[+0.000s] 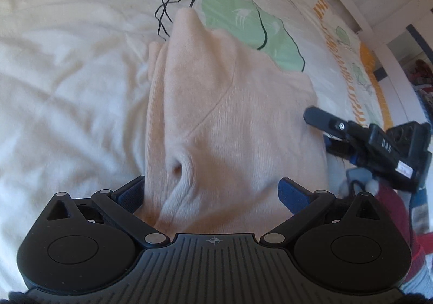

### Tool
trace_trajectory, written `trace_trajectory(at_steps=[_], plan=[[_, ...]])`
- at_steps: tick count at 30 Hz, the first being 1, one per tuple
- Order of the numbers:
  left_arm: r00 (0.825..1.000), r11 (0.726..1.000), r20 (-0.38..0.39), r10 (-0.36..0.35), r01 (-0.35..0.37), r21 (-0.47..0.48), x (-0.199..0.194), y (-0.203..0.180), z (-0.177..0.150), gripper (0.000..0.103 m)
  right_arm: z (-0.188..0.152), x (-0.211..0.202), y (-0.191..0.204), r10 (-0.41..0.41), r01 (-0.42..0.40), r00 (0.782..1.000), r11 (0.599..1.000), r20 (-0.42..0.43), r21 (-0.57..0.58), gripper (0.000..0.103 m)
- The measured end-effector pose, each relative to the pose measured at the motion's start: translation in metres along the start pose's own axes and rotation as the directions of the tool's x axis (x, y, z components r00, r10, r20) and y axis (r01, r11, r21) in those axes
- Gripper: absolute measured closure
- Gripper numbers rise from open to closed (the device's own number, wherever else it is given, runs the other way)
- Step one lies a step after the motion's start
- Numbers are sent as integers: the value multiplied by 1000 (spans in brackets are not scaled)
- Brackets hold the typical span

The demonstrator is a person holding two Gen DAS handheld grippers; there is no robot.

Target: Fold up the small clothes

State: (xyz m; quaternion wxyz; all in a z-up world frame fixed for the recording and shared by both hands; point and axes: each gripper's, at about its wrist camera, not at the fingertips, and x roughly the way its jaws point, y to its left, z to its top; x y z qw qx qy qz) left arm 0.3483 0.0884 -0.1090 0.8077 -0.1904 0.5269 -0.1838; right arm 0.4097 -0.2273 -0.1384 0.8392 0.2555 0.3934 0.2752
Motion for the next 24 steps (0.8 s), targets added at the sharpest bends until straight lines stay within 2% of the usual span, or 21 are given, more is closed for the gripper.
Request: trace_trajectory(at_steps=[3, 8, 14, 18, 19, 21, 22, 23, 24], plan=[[999, 999, 5, -32, 33, -30, 7, 4, 4, 0, 4, 5, -6, 52, -52, 999, 998, 4, 20, 0], [994, 993, 68, -91, 96, -74, 20, 9, 12, 0, 11, 15, -12, 115, -116, 993, 991, 22, 63, 0], [993, 995, 74, -94, 95, -7, 22, 0, 11, 1, 12, 21, -6, 141, -141, 990, 989, 1, 34, 0], [989, 992, 74, -126, 128, -19, 21, 1, 10, 4, 6, 15, -8, 162, -163, 986, 986, 28, 45, 0], [989, 992, 79, -126, 128, -20, 22, 0, 10, 8, 5, 15, -7, 161, -162, 986, 986, 32, 45, 0], [993, 997, 84, -79, 79, 2, 21, -2, 8, 40, 4, 16, -3, 116, -117, 993, 992, 18, 41, 15], [994, 997, 83, -74, 73, 16, 19, -2, 8, 49, 4, 17, -2, 56, -55, 998, 997, -11, 52, 47], [992, 995, 78, -97, 97, 9, 18, 0, 8, 61, 4, 18, -2, 28, -25, 999, 997, -31, 77, 54], [989, 991, 71, -130, 131, -12, 17, 2, 8, 64, 4, 16, -3, 26, -23, 999, 994, -28, 109, 54]])
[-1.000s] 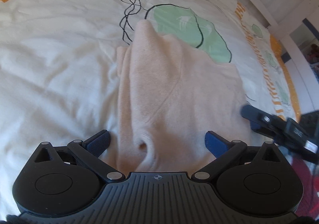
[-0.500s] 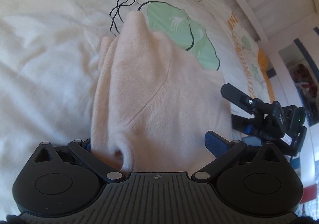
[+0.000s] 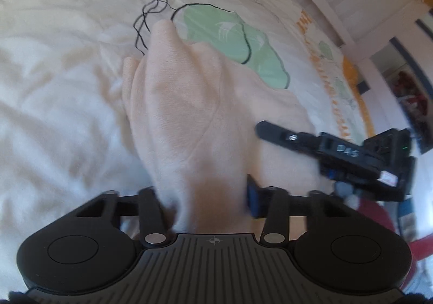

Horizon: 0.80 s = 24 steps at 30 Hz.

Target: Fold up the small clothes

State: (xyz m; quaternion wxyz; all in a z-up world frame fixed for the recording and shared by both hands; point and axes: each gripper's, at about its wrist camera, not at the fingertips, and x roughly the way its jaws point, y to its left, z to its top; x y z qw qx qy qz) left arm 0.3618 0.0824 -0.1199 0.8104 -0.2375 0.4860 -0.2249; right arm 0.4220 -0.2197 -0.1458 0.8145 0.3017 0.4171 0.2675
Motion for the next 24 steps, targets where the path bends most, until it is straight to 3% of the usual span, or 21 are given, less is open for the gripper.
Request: trace_trajectory(at_steps=[6, 8, 12, 16, 19, 22, 24], plan=[[999, 1000, -35, -22, 22, -8, -6, -17, -22, 65, -15, -39, 20, -93, 93, 996, 996, 6, -15, 57], [996, 998, -65, -57, 55, -20, -8, -27, -38, 65, -28, -62, 24, -126, 126, 992, 992, 0, -24, 57], [989, 996, -136, -58, 66, 54, -12, -58, -80, 65, -62, -108, 22, -173, 173, 984, 985, -29, -19, 57], [980, 994, -182, -87, 98, 52, -20, -79, -121, 65, -98, -153, 14, -179, 181, 983, 983, -49, 35, 57], [981, 993, -186, -59, 77, 92, -26, -90, -143, 63, -117, -174, 8, -200, 202, 979, 978, -38, 50, 51], [990, 993, -144, 5, 13, 120, -35, -90, -153, 56, -130, -191, 5, -318, 317, 948, 948, 26, 36, 37], [992, 991, -119, 36, -20, 130, -44, -85, -156, 51, -140, -202, 0, -355, 352, 933, 935, 63, 50, 31]])
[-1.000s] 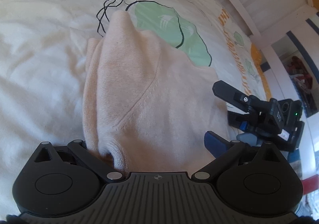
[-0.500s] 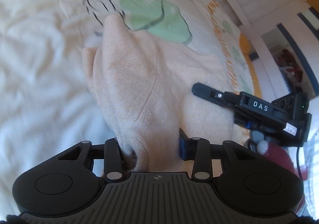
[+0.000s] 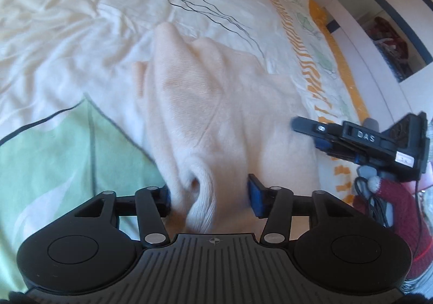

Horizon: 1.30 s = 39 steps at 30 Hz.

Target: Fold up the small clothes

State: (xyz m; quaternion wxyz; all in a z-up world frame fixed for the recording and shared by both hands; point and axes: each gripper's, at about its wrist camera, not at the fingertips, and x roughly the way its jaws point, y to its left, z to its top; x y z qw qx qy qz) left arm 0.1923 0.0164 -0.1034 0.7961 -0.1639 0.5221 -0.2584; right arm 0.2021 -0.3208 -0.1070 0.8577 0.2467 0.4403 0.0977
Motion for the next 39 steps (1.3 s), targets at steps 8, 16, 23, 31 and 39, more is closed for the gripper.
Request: trace_trajectory(at_steps=[8, 16, 23, 31, 39], plan=[[978, 969, 86, 191, -202, 146, -29, -1, -25, 34, -34, -27, -2, -28, 31, 991, 999, 129, -23, 27], [964, 956, 125, 233, -251, 153, -38, -9, -44, 33, -72, -45, 40, 13, 22, 990, 969, 141, -246, 9], [939, 939, 179, 293, -319, 132, -60, -13, -56, 33, -94, -33, 42, -92, 95, 995, 943, 26, -318, 6], [888, 922, 358, 288, -358, 145, -86, -41, -32, 22, -82, -60, 52, -21, 82, 979, 952, 204, -296, 0], [878, 869, 351, 327, -425, 254, -32, -69, 7, 10, -46, -46, 71, -56, 157, 963, 913, 265, -376, 0]])
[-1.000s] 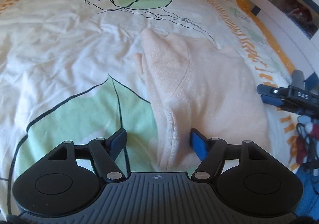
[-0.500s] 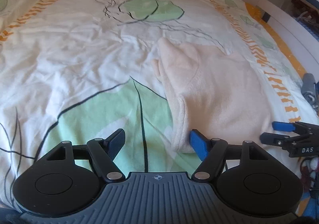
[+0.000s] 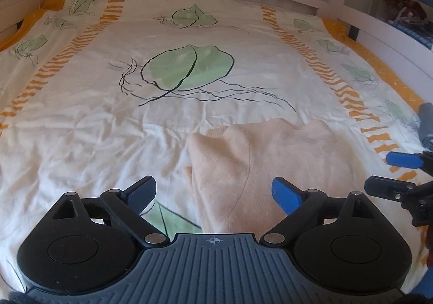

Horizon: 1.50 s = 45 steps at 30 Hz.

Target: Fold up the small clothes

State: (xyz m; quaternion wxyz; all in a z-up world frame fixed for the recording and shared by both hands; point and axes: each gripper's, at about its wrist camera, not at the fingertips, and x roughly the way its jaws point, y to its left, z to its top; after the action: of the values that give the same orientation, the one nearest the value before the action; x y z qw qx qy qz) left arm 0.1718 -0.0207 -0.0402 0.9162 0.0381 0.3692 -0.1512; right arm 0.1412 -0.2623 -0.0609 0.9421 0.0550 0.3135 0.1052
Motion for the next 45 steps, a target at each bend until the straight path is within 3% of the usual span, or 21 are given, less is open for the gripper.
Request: trace_trajectory(at_steps=[7, 9, 11, 16, 21, 25, 28, 34, 39, 45], plan=[[992, 993, -72, 108, -104, 62, 51, 1, 5, 9, 12, 42, -9, -49, 46, 997, 997, -52, -57, 0], [985, 990, -110, 136, -133, 41, 64, 13, 0, 2, 10, 57, -16, -87, 81, 992, 995, -94, -61, 0], [984, 992, -127, 127, -128, -4, 71, 27, -5, 0, 4, 70, -27, -108, 103, 984, 994, -143, -39, 0], [989, 994, -117, 86, -93, -50, 70, 41, -15, 0, -9, 75, -52, -33, 54, 986, 991, -166, 123, 0], [990, 994, -116, 77, -85, -66, 68, 43, -17, 0, 3, 71, -51, -20, 30, 996, 993, -86, 116, 0], [990, 994, -116, 76, -85, -72, 69, 43, -17, 0, 7, 95, -52, -88, 102, 985, 991, -146, 88, 0], [990, 994, -120, 80, -88, -67, 71, 42, -15, 0, 5, 102, -54, -113, 126, 984, 988, -139, 91, 0], [990, 994, -100, 97, -102, -50, 65, 38, -10, 0, 9, 81, -54, -114, 120, 991, 989, -64, 87, 0], [993, 993, -35, 112, -113, -29, 33, 25, -15, 0, 12, 40, -45, -137, 137, 990, 989, 10, 59, 0], [997, 995, 2, 77, -77, -60, -14, 9, -38, 0, -1, 2, -25, -103, 102, 994, 993, 22, 52, 0]])
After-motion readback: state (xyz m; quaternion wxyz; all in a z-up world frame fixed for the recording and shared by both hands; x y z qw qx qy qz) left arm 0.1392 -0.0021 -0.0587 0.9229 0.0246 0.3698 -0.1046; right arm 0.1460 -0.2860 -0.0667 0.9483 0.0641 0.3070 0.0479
